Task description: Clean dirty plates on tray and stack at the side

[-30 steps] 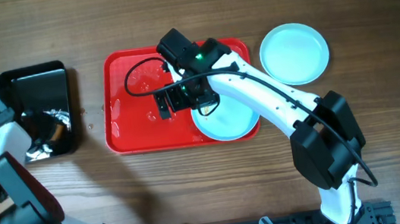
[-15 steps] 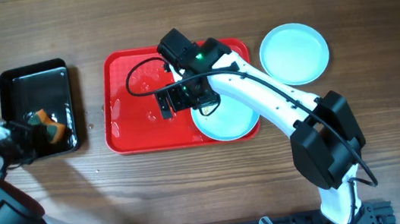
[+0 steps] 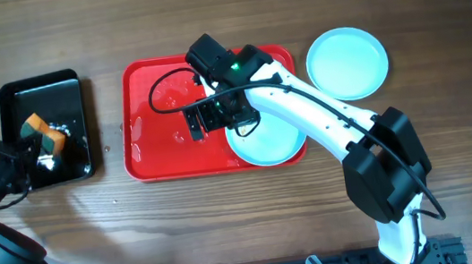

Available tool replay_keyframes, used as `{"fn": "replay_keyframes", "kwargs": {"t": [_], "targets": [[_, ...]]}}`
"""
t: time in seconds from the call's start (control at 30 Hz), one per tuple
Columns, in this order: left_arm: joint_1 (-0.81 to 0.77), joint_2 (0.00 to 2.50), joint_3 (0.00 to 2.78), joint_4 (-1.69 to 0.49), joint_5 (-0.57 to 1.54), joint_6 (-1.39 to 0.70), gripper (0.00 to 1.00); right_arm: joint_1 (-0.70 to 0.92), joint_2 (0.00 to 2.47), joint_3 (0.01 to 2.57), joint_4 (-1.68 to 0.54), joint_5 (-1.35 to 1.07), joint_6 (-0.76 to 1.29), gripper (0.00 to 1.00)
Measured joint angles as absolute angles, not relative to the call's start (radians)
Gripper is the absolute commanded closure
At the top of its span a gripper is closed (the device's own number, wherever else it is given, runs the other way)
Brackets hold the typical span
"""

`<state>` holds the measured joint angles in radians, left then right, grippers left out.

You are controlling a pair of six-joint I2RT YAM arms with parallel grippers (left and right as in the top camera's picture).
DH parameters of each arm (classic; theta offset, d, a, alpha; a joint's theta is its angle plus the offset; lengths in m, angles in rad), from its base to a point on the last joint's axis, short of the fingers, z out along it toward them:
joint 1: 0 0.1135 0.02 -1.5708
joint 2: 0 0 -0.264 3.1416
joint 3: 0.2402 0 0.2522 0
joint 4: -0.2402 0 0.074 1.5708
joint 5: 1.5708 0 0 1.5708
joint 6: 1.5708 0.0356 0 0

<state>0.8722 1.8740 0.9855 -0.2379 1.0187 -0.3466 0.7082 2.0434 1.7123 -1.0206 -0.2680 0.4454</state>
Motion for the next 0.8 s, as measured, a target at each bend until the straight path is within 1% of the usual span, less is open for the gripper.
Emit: {"fn": "replay_keyframes", "kwargs": {"t": [0.2,0.67,0.8], "targets": [[0.872,1.879,0.985,-0.344,0.877,-0.334,0.96,0.708,2.043,1.712,-1.014,-0.268,0.445,0.00],[0.871,1.911,1.002,-0.397,0.642,-0.293,0.96,0.708,2.043,1.711,-1.008,-0.264,0.445,0.00],[0.870,1.877,0.994,-0.398,0.587,-0.292,0.96,0.708,2.043,1.711,-1.007,-0.256,0.445,0.00]]}}
